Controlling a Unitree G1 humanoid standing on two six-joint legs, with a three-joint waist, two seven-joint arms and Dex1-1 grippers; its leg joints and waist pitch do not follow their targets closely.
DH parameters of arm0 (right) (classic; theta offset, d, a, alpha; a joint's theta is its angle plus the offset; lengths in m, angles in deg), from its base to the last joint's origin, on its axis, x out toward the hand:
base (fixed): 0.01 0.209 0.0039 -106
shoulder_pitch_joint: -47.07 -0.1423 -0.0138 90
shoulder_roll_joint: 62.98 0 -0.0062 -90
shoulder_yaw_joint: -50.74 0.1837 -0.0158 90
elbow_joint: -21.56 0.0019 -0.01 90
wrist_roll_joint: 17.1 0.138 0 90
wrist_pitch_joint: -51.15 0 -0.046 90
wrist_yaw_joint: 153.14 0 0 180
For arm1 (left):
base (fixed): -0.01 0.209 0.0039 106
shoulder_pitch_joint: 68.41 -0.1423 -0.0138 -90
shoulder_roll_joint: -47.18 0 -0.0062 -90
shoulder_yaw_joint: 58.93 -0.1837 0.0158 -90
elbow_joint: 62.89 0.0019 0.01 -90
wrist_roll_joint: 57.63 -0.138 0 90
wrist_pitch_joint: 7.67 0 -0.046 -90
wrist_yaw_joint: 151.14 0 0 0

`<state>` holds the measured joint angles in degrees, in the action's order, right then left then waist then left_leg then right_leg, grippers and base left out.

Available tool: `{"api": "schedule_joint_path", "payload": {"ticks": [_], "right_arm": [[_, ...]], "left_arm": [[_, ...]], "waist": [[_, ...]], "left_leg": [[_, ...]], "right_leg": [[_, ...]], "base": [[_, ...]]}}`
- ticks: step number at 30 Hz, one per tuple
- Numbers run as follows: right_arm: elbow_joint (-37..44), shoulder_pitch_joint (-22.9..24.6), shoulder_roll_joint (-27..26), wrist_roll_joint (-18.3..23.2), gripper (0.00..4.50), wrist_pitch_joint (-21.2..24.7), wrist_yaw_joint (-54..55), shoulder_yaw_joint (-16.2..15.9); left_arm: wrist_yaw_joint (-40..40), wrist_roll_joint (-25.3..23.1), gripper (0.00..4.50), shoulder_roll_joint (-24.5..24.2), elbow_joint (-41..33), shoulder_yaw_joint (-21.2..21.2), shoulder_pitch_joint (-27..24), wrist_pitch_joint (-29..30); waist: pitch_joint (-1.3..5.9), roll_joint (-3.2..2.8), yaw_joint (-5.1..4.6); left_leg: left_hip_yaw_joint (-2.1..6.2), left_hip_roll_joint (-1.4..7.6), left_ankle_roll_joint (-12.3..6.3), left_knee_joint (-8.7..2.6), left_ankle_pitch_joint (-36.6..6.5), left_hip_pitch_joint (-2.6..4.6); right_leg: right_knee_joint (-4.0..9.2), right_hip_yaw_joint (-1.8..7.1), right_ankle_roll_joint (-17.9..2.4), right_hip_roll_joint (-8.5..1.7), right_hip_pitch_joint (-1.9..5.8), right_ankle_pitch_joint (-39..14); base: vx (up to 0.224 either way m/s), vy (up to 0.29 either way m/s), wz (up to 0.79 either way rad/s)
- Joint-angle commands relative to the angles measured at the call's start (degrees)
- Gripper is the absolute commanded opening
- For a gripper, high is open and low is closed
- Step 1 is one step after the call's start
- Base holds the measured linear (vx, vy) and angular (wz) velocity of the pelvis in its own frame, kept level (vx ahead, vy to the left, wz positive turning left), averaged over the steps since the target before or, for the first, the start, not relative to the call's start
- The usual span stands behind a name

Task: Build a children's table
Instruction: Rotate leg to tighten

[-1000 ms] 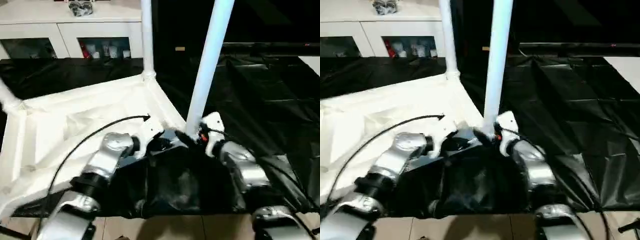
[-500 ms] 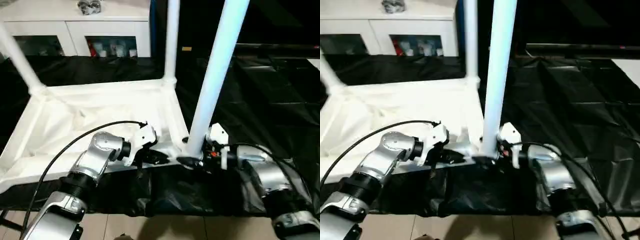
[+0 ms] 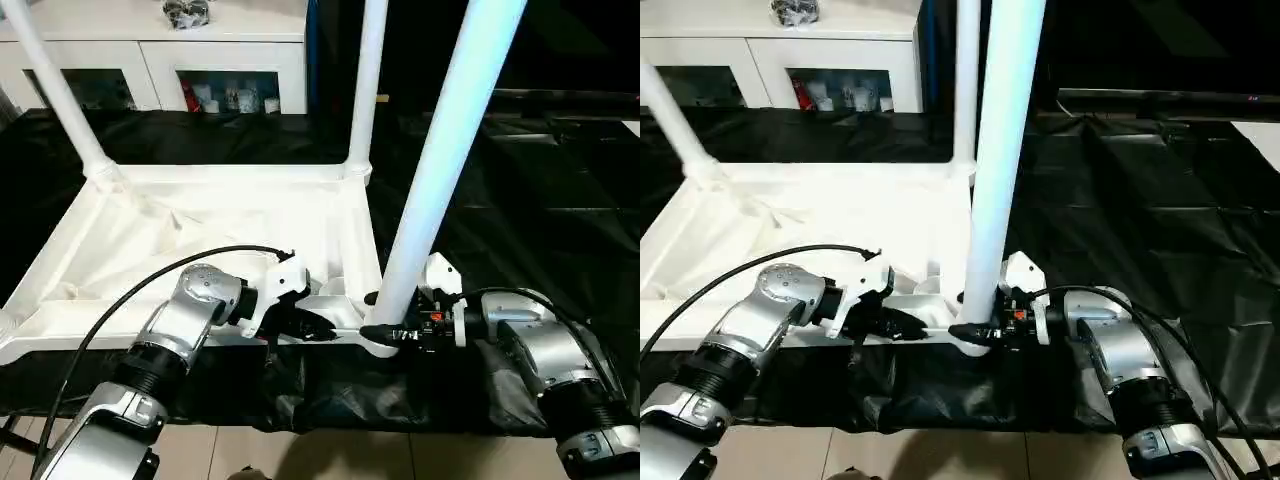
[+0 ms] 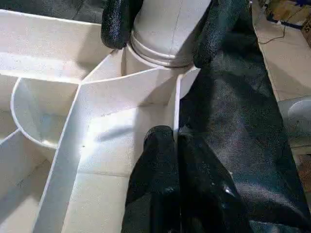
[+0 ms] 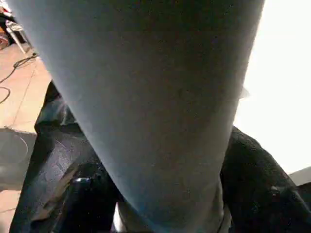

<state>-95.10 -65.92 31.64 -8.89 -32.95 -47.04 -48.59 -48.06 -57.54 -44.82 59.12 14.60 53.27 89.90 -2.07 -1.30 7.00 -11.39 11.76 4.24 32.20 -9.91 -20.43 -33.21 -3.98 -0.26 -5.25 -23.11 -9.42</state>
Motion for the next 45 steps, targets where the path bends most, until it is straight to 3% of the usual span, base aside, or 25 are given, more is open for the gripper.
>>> {"api": "schedule_joint_path", "payload": {"ticks": [1,3,4,5,7,8,9,14,15,19,20,27,28,31,32,33,36,37,40,45], "right_arm": [[1.41,2.36,-3.63,1.01,2.49,0.46,-3.18,-5.16],[0.66,2.31,-4.82,0.74,2.49,-0.36,-0.59,-4.41],[-2.06,1.35,-7.66,-0.13,2.49,-1.88,6.66,-2.12],[-4.83,0.17,-10.53,-0.79,2.49,-2.50,14.09,0.19],[-6.90,-0.76,-13.09,-1.61,2.49,-2.90,21.01,1.84],[-7.01,-0.81,-13.24,-1.66,2.49,-2.91,21.41,1.92],[-7.56,-1.01,-14.44,-1.80,2.49,-2.27,24.06,2.41],[-10.58,-2.41,-20.61,-1.76,2.37,1.23,37.65,5.59],[-11.79,-3.19,-23.06,-1.87,2.37,1.80,42.93,6.78],[-12.60,-3.53,-24.32,-4.79,2.37,-1.94,44.50,5.72],[-12.50,-3.49,-24.18,-5.57,2.69,-2.82,44.40,5.20],[-9.01,-1.86,-19.42,-6.02,3.54,-3.62,39.96,4.25],[-8.74,-1.71,-19.06,-6.03,3.54,-3.68,39.52,4.18],[-6.76,-0.37,-15.90,-6.40,3.54,-5.19,35.68,3.71],[-3.23,1.82,-11.37,-5.15,3.54,-6.26,31.04,4.56],[-1.78,2.64,-9.81,-4.29,3.54,-6.09,29.17,5.03],[2.25,5.18,-5.26,-2.25,3.54,-5.19,24.15,6.28],[3.31,5.92,-3.94,-1.69,3.54,-4.93,22.90,6.59],[6.59,8.44,0.37,0.30,3.54,-4.35,19.64,8.25],[15.13,12.73,4.94,5.70,3.54,0.94,14.12,10.01]], "left_arm": [[5.36,1.05,0.00,1.82,-1.37,1.98,1.08,0.30],[7.09,0.96,0.00,2.36,-1.27,2.48,1.20,0.40],[11.05,0.39,0.00,3.58,-0.71,3.26,1.58,0.63],[15.51,-0.45,0.00,4.99,-0.05,3.92,1.93,0.99],[19.73,-1.12,0.00,6.63,0.44,4.52,2.14,1.96],[19.98,-1.15,0.00,6.73,0.46,4.55,2.15,2.02],[22.17,-1.59,0.00,7.61,0.54,4.74,2.20,2.61],[31.17,-2.86,0.00,12.17,0.94,5.54,2.78,5.14],[34.68,-3.77,0.00,14.34,0.72,5.37,2.87,5.49],[35.62,-4.24,0.00,16.28,-0.46,4.57,2.15,5.30],[35.23,-4.16,0.00,16.52,-0.75,4.33,1.94,5.10],[32.58,-5.07,0.00,14.38,-2.17,2.89,0.43,3.37],[32.49,-5.13,0.00,14.28,-2.20,2.88,0.39,3.30],[32.08,-5.45,0.00,13.72,-2.09,2.86,0.25,2.85],[31.46,-5.57,0.00,12.99,-1.74,2.82,0.31,1.94],[31.24,-5.57,0.00,12.74,-1.64,2.83,0.32,1.62],[30.62,-5.44,0.00,12.25,-1.34,2.80,0.29,0.82],[30.51,-5.44,0.00,12.11,-1.25,2.76,0.27,0.51],[29.23,-5.13,0.00,11.50,-1.19,2.34,0.09,-0.96],[26.49,-2.78,0.00,10.75,-3.36,2.77,-0.70,-2.69]], "waist": [[3.21,0.54,-0.02],[3.17,0.54,-0.02],[3.12,0.57,-0.12],[2.89,0.47,-0.72],[2.84,0.62,-1.35],[2.74,0.52,-1.62],[2.74,0.85,-1.88],[2.60,0.89,-2.25],[2.66,1.29,-2.35],[2.74,1.01,-2.25],[2.76,1.20,-2.21],[2.79,0.93,-2.00],[2.84,0.43,-1.91],[2.95,0.87,-1.89],[2.91,0.77,-1.82],[2.95,0.99,-1.54],[2.95,0.76,-1.44],[3.04,1.01,-1.17],[2.97,0.91,-1.05],[2.82,0.96,-0.98]], "left_leg": [[0.64,1.70,-3.40,-3.35,-13.53,0.38],[0.66,1.68,-3.28,-3.40,-13.69,0.42],[0.70,1.65,-3.24,-3.44,-13.80,0.29],[0.82,1.60,-1.73,-3.67,-15.72,0.51],[1.11,1.39,-0.45,-3.91,-16.78,0.51],[1.19,1.36,-0.32,-3.97,-17.97,0.79],[1.13,1.32,-0.48,-3.96,-18.04,0.69],[1.05,1.24,-1.22,-3.99,-17.54,0.67],[1.12,1.16,-1.03,-4.03,-17.13,0.59],[1.09,1.16,-1.35,-4.01,-17.19,0.59],[1.05,1.12,-1.65,-3.99,-17.21,0.53],[1.05,1.16,-2.23,-4.05,-16.97,0.40],[1.10,1.19,-2.17,-4.06,-16.95,0.45],[0.91,1.14,-2.93,-3.82,-15.92,0.15],[0.90,1.13,-3.08,-3.81,-15.77,0.17],[0.75,1.24,-3.72,-3.58,-15.89,0.41],[0.76,1.18,-4.56,-3.55,-14.61,0.14],[0.70,1.22,-5.26,-3.33,-13.96,0.11],[0.74,1.11,-5.82,-3.26,-13.86,-0.16],[0.86,1.11,-6.33,-3.29,-13.58,-0.41]], "right_leg": [[3.39,2.09,-12.52,-2.99,2.71,-13.95],[3.46,2.08,-12.33,-3.00,2.68,-14.54],[3.48,2.05,-12.19,-3.00,2.75,-14.93],[3.91,2.13,-11.69,-3.30,2.29,-18.43],[4.22,1.97,-10.04,-3.28,2.47,-22.57],[4.62,1.91,-9.21,-3.25,2.27,-24.58],[4.65,1.94,-8.87,-3.11,2.32,-24.72],[4.95,2.20,-7.80,-3.08,1.98,-25.71],[5.01,2.03,-7.23,-3.09,2.09,-26.70],[5.12,2.07,-6.65,-3.06,1.97,-26.00],[5.09,2.11,-6.62,-3.03,1.96,-25.36],[4.96,2.14,-6.96,-2.98,2.14,-23.65],[4.87,2.16,-7.07,-2.99,2.15,-23.04],[4.53,2.18,-8.03,-2.85,2.47,-19.54],[4.56,2.17,-8.10,-2.83,2.48,-19.32],[4.58,2.24,-8.01,-2.74,2.38,-18.70],[4.49,2.21,-8.74,-2.76,2.63,-17.48],[4.33,2.22,-9.13,-2.74,2.73,-16.52],[4.54,2.01,-8.71,-2.75,2.86,-18.06],[4.71,1.85,-7.89,-2.70,2.84,-20.66]], "base": [[0.000,0.000,0.00],[0.000,0.000,0.00],[0.000,0.000,0.00],[0.000,0.000,0.00],[0.000,0.000,0.00],[0.000,0.000,0.00],[0.000,0.000,0.00],[0.000,0.000,0.00],[0.000,0.000,0.00],[0.000,0.000,0.00],[0.000,0.000,0.00],[0.000,0.000,0.00],[0.000,0.000,0.00],[0.000,0.000,0.00],[0.000,0.000,0.00],[0.000,0.000,0.00],[0.000,0.000,0.00],[0.000,0.000,0.00],[0.000,0.000,0.00],[0.000,0.000,0.00]]}}
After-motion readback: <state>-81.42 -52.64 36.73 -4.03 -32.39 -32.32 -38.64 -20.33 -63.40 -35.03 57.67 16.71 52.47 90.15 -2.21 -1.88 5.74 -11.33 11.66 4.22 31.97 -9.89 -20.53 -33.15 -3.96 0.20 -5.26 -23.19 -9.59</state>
